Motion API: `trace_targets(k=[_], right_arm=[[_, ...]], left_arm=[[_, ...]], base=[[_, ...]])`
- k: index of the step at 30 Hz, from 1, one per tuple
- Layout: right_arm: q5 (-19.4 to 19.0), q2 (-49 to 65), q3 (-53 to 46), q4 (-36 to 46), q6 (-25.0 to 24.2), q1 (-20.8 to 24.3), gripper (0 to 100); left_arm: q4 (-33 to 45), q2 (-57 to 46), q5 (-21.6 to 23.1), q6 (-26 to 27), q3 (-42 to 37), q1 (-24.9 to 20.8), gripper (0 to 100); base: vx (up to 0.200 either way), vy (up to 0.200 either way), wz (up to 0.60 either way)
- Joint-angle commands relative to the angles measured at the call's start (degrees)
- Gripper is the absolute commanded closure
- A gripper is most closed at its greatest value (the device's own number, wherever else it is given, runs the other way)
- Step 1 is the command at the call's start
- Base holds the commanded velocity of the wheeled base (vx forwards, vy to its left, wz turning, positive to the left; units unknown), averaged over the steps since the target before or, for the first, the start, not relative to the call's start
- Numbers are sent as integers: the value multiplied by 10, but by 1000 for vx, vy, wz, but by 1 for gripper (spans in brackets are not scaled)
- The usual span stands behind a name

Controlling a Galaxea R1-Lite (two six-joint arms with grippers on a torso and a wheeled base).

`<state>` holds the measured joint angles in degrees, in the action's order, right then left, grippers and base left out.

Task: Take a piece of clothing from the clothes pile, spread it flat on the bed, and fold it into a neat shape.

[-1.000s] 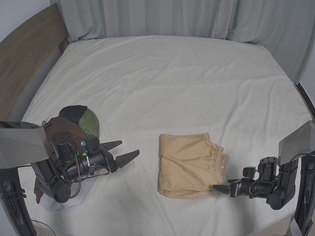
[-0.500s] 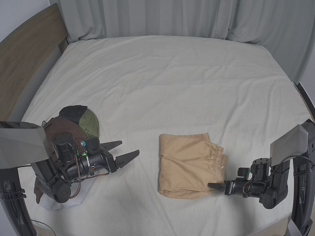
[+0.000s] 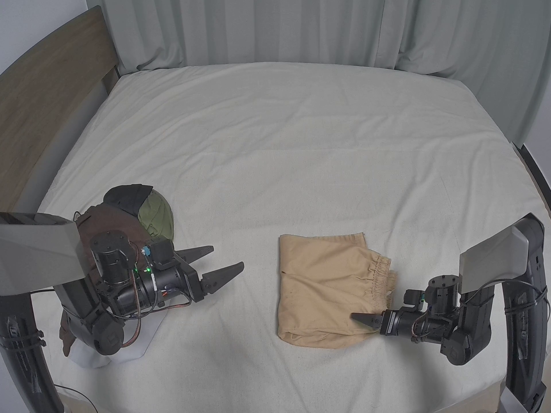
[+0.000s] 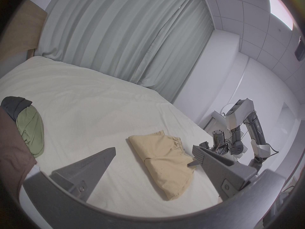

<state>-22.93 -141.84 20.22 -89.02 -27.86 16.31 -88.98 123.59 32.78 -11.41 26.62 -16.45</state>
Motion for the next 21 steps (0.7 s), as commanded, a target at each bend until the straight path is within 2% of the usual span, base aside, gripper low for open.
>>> trace_targets(k=[1, 7, 8, 21], right_arm=[[-1, -1, 1, 1, 0, 2, 0], [0, 4, -1, 1, 0, 1, 0], [0, 6, -2, 1, 0, 1, 100], [0, 9, -3, 1, 0, 3, 100]], left_arm=[[-2, -1, 0, 0, 0, 0, 0], [-1, 1, 0, 10, 0, 1, 0], [-1, 2, 0, 15, 0, 1, 0], [-1, 1, 0, 22, -1, 1, 0]], base=[[0, 0, 0], [0, 0, 0], [0, 0, 0], [0, 0, 0]])
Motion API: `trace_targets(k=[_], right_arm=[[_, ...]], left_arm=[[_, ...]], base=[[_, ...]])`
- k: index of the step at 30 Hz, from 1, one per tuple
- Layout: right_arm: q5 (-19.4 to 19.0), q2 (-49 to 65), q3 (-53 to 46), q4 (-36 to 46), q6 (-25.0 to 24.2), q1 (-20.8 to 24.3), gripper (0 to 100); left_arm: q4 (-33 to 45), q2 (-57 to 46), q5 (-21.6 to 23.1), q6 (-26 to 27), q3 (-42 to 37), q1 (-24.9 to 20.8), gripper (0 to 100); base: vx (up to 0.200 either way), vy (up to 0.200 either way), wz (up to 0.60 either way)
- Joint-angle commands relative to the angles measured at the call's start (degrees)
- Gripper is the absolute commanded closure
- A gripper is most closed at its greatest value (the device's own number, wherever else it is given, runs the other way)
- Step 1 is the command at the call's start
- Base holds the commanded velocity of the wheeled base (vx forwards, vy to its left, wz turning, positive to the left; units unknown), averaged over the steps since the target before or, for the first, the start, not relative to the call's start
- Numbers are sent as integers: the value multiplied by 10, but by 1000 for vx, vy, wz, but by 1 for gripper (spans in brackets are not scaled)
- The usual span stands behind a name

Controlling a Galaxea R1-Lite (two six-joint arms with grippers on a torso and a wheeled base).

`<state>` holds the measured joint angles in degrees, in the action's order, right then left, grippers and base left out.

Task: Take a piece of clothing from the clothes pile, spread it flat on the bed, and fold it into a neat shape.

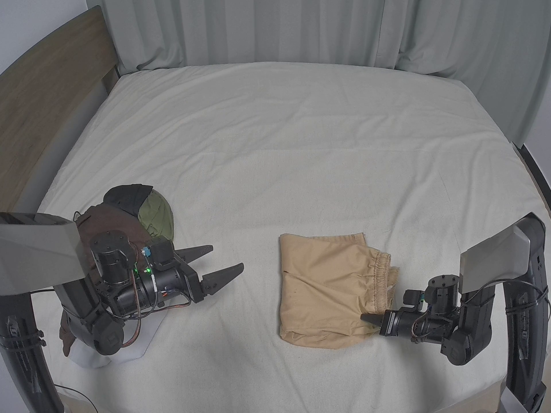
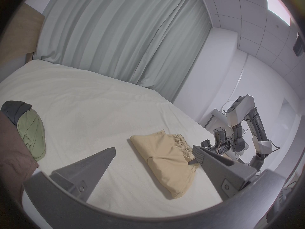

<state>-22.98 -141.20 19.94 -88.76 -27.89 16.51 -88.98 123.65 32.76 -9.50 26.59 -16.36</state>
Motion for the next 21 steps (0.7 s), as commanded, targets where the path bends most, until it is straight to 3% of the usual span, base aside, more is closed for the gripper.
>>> trace_targets(k=[1, 13, 21], right_arm=[[0, 3, 0, -2, 0, 1, 100], [0, 53, -11, -1, 0, 5, 100], [0, 128, -39, 0, 0, 41, 100]], left_arm=[[-2, 1, 0, 7, -1, 0, 0], [-1, -1, 0, 21, -7, 0, 0], [-1, -1, 0, 22, -7, 0, 0]], base=[[0, 0, 0], [0, 0, 0], [0, 0, 0]])
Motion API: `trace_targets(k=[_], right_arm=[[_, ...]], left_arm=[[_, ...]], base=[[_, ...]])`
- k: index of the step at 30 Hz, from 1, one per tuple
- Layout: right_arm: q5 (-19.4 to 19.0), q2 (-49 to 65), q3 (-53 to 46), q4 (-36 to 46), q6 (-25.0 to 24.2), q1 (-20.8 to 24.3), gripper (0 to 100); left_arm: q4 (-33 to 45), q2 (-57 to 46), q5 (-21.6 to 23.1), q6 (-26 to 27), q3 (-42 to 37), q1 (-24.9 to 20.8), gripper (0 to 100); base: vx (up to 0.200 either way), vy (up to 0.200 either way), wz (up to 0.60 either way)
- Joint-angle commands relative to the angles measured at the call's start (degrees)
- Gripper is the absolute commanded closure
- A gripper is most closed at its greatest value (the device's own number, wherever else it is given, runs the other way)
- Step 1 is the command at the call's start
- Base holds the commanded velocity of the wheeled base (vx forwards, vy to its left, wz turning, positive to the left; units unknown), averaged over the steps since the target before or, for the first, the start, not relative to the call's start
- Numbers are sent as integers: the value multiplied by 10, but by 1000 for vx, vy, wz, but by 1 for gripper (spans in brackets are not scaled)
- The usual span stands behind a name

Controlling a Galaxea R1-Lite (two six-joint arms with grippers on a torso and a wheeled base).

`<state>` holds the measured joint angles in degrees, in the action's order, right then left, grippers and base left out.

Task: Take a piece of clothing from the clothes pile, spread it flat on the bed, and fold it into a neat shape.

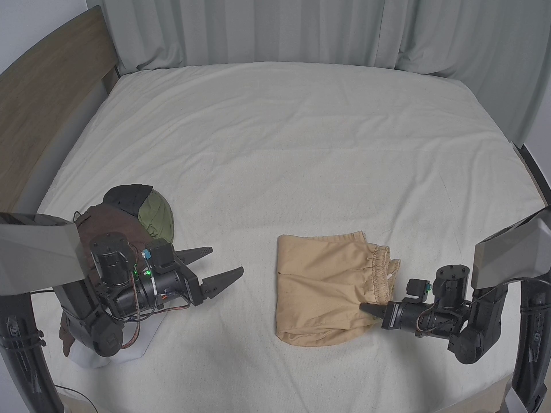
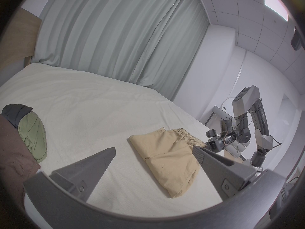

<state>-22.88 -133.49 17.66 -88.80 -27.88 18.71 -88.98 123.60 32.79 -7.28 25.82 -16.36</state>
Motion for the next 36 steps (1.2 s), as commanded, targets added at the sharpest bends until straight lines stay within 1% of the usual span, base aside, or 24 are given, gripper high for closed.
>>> trace_targets(k=[1, 7, 11, 13, 21, 31, 36], right_arm=[[-1, 59, -18, 0, 0, 22, 100], [-1, 108, -28, 0, 0, 44, 100], [-1, 129, -33, 1, 0, 49, 100], [-1, 145, -33, 1, 0, 60, 100], [-1, 189, -35, 2, 0, 77, 100], [-1, 226, -30, 2, 0, 89, 100], [-2, 255, -27, 2, -2, 105, 100]], left_arm=[[-1, -1, 0, 0, 0, 0, 0], [-2, -4, 0, 0, 0, 0, 0], [-2, -5, 1, 1, 0, 1, 0], [-2, -6, 0, 13, 0, 1, 0], [-2, -11, 7, 49, 1, 12, 0], [-1, -45, 12, 49, -5, 11, 0], [-1, -54, 13, 49, -11, 12, 0]], base=[[0, 0, 0], [0, 0, 0], [0, 0, 0], [0, 0, 0], [0, 0, 0], [0, 0, 0], [0, 0, 0]])
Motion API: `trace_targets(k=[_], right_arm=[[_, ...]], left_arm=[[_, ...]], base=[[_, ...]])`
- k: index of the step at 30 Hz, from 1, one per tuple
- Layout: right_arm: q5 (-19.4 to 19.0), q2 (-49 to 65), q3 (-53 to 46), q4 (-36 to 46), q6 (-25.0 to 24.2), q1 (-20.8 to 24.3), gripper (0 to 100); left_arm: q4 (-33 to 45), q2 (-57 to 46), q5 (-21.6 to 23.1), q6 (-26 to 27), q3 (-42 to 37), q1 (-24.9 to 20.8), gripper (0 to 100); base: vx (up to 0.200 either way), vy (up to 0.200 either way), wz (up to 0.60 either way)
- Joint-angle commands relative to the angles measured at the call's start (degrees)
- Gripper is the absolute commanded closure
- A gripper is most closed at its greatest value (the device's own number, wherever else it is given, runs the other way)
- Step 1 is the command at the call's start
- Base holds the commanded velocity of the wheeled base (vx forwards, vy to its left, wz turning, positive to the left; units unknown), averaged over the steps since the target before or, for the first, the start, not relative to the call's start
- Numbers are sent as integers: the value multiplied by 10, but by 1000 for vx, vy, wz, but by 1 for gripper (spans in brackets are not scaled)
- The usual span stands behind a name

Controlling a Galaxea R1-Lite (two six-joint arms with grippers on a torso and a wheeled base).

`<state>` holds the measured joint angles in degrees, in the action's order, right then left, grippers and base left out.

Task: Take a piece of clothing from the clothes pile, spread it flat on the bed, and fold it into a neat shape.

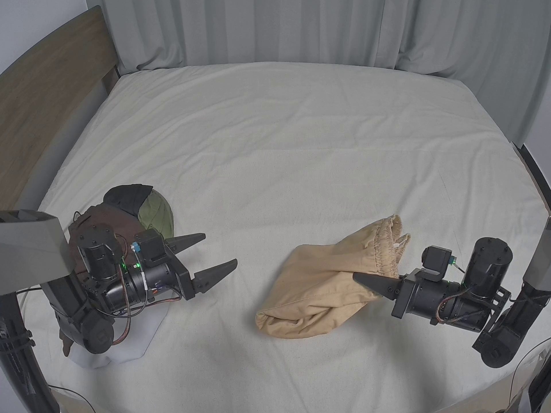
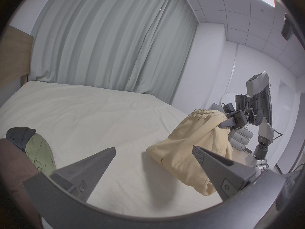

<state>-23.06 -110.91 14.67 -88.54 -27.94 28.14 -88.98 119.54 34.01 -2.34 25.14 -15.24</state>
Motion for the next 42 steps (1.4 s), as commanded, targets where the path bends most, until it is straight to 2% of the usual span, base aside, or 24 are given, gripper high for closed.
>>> trace_targets(k=[1, 5, 10, 14, 18, 28, 42], right_arm=[[-1, 33, 5, -1, -2, 11, 100], [-6, 43, 8, -1, -4, 16, 100], [-32, 44, 10, -1, -4, 15, 100], [-49, 42, 30, -1, -4, 10, 100], [-84, 33, 51, 0, -4, -5, 100], [-102, -12, 110, 0, -3, -8, 100], [-109, -43, 158, 0, -3, -6, 100]], left_arm=[[-1, -14, 3, 0, -6, 0, 0], [-1, -19, 10, 0, -9, 0, 0], [-1, -27, 13, 0, -11, 3, 0], [-1, -44, 34, 0, -16, 24, 0], [-1, -52, 43, 0, -21, 37, 0], [-1, -70, 58, 0, -25, 64, 0], [-1, -70, 59, 0, -25, 64, 0]], base=[[0, 0, 0], [0, 0, 0], [0, 0, 0], [0, 0, 0], [0, 0, 0], [0, 0, 0], [0, 0, 0]])
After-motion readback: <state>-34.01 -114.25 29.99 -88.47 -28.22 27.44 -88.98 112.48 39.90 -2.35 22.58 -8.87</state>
